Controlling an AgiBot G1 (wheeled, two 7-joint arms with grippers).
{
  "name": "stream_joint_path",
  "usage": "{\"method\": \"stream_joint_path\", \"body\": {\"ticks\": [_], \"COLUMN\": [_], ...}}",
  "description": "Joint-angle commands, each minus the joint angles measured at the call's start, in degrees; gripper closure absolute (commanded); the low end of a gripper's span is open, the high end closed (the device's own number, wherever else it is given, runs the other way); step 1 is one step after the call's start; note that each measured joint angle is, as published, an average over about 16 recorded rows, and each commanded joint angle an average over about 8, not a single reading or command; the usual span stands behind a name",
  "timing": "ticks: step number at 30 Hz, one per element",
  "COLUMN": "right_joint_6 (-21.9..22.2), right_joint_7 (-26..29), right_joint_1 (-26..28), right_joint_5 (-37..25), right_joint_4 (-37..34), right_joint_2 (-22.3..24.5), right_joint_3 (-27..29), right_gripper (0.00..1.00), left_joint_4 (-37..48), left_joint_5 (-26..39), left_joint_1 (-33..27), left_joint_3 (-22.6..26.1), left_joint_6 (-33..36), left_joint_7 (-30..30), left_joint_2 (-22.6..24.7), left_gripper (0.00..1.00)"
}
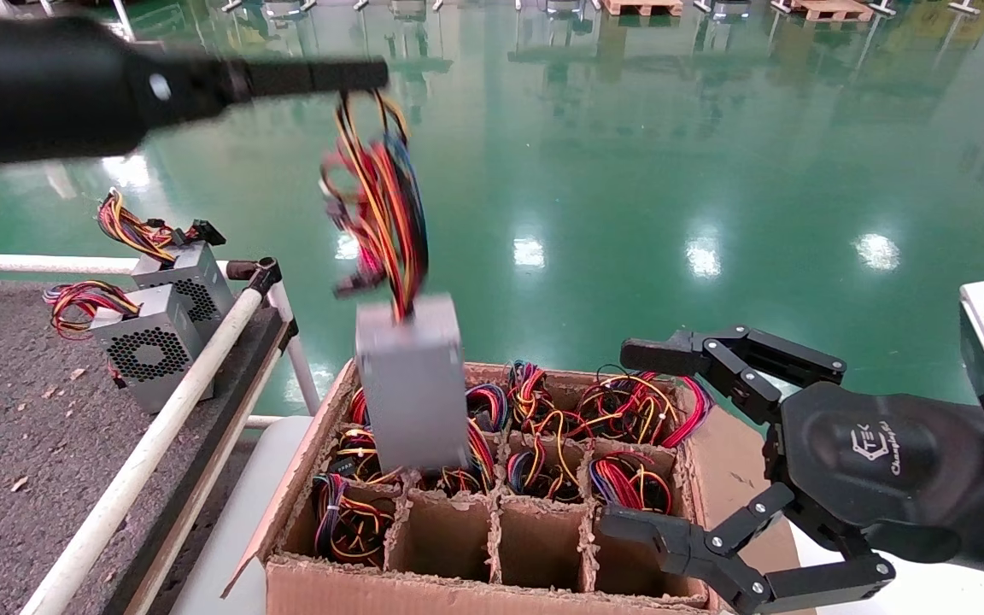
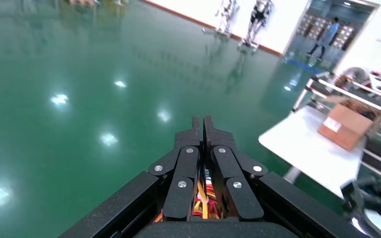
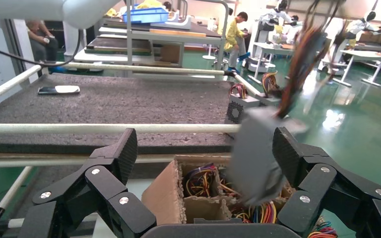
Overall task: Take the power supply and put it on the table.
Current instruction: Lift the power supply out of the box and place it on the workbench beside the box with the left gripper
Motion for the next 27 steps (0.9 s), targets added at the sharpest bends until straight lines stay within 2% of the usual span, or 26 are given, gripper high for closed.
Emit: {"method": "stream_joint_path", "body": {"ticks": [1, 9, 14, 19, 27], "right_joint_6": [0.0, 0.0, 0.0, 0.0, 0.0], "right_joint_7": [0.0, 0.0, 0.0, 0.0, 0.0], "right_joint_1": [0.0, 0.0, 0.0, 0.0, 0.0], "right_joint_5": [0.0, 0.0, 0.0, 0.0, 0.0], "right_joint_4": [0.0, 0.0, 0.0, 0.0, 0.0], "right_joint_2": [0.0, 0.0, 0.0, 0.0, 0.0], "right_joint_3": [0.0, 0.0, 0.0, 0.0, 0.0], "right_gripper": [0.0, 0.0, 0.0, 0.0, 0.0], "left_joint_4": [2.91, 18.56, 29.36, 37.11, 43.54], "left_joint_5": [0.12, 4.59, 8.32, 10.67, 12.29], "left_joint_1": [-2.19, -10.58, -16.25, -20.12, -22.91], "left_joint_3": [-0.28, 0.12, 0.5, 0.7, 1.15], "left_joint_6": [0.18, -3.99, -14.33, -25.57, -34.15], "left_joint_7": [1.02, 13.5, 20.28, 24.58, 30.04], "left_joint_2": [0.54, 3.67, 6.3, 8.75, 9.47], "left_gripper": [1.0, 1.0, 1.0, 1.0, 1.0]}}
